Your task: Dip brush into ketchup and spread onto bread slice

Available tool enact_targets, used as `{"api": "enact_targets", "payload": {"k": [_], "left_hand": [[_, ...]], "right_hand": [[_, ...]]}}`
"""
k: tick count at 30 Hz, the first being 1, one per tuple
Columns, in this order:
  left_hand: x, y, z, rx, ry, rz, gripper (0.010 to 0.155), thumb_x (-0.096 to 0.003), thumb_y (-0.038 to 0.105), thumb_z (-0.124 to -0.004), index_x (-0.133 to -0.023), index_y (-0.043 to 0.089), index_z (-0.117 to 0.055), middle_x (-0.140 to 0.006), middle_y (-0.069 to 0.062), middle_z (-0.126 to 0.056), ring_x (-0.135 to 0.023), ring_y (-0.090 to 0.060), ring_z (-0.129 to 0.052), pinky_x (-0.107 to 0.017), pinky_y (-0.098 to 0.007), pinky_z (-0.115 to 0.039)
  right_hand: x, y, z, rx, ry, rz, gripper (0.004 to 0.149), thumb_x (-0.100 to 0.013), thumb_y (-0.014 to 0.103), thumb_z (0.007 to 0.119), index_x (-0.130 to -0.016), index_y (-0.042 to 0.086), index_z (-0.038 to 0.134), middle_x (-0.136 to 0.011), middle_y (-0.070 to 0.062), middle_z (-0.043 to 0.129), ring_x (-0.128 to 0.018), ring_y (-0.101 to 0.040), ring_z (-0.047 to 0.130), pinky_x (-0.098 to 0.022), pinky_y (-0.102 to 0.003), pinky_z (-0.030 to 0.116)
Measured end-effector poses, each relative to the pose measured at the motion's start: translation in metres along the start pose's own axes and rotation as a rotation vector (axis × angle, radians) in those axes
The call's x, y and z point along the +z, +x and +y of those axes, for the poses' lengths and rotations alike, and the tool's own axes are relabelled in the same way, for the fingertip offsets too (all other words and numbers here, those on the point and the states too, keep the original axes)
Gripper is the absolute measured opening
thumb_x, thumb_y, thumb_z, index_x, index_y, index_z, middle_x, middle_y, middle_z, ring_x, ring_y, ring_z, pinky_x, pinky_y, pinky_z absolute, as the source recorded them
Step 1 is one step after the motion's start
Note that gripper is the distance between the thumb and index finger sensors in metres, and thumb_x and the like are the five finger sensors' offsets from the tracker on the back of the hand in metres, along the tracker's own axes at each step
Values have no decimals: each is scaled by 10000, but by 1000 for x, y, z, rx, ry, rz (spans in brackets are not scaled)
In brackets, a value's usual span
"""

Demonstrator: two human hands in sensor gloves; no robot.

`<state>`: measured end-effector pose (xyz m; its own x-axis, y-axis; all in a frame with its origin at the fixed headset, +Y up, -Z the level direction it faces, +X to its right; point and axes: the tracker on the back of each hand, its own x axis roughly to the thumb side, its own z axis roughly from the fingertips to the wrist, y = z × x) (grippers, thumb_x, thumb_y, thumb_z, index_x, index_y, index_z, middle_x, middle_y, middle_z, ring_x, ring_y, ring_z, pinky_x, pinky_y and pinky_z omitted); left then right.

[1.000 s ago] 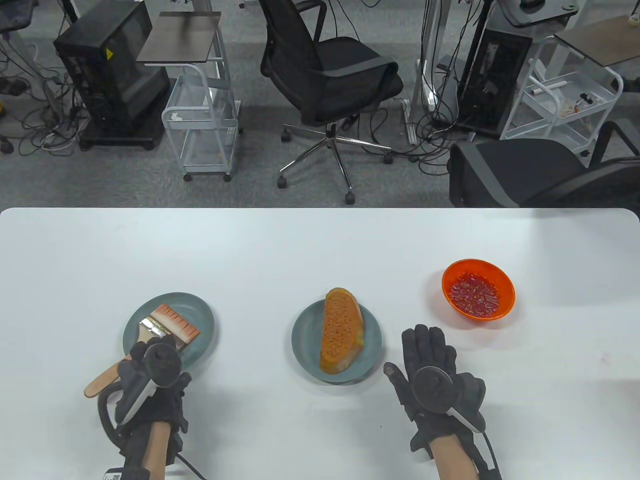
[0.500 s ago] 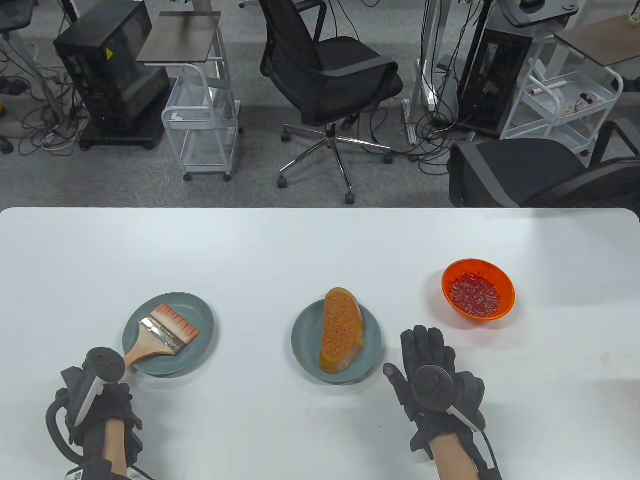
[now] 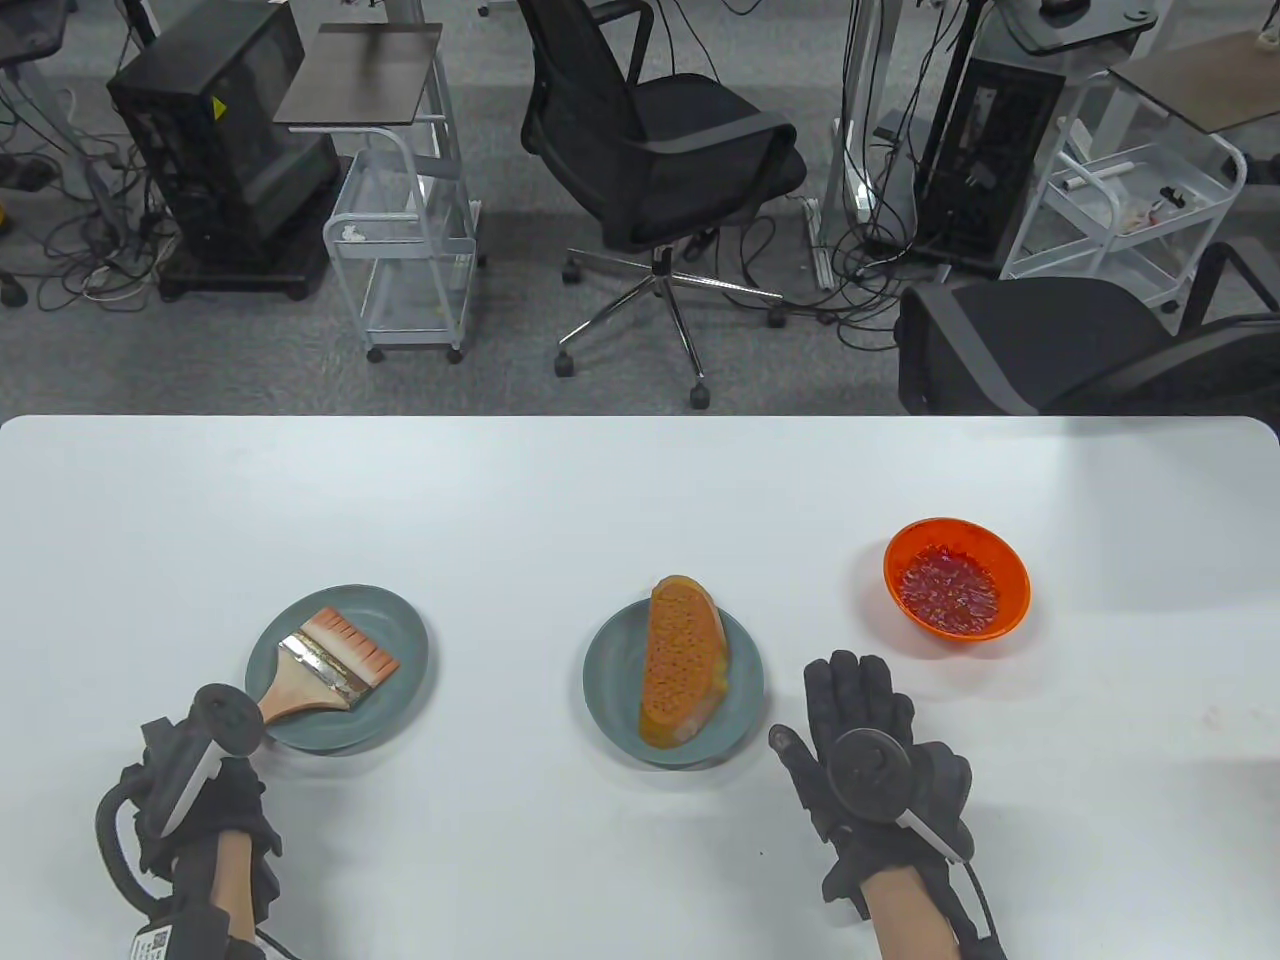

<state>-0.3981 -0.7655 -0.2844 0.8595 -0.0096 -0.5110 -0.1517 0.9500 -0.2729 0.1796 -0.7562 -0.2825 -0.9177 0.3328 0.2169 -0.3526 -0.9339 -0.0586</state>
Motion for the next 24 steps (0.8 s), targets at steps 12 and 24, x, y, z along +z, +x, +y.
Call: {"api": "enact_targets", "payload": {"k": [12,24], "left_hand": [[22,15,36,-29,165,-33,569,-615,254,-652,-1144,165,-461,-1100,-220,-466,-929,-481,-498,-715,-667,-343],[76,72,67,26,419,-306,539,-591,280,-681,-1110,160,-595,-1018,-247,-649,-763,-448,-720,-619,-635,-554]], "right_hand": [[0,-2,-3,-20,-3,13,705,-621,464,669,-1139,53,425,-1140,-264,246,-1018,-521,161,-653,-682,266],[2,4,-11,-40,-111,-31,675,-617,427,692,-1128,64,443,-1137,-248,268,-1021,-509,199,-669,-652,306]]}}
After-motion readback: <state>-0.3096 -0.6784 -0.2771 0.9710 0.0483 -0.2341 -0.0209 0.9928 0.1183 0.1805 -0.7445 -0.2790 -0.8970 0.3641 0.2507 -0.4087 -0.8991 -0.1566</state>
